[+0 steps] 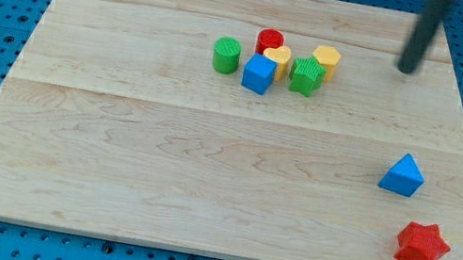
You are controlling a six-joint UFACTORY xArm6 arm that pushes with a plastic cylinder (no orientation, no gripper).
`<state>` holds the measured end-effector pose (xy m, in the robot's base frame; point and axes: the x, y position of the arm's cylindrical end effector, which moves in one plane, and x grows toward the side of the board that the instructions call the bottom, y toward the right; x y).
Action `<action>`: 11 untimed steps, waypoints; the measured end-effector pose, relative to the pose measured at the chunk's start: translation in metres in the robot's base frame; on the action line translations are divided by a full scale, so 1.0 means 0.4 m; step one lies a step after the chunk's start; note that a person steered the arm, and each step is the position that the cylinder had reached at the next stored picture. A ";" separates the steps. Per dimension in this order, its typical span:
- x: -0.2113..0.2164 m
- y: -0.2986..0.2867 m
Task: Place the triangle right to the green star
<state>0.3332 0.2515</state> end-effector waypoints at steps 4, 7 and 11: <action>0.478 -0.080; 0.337 -0.239; 0.191 -0.270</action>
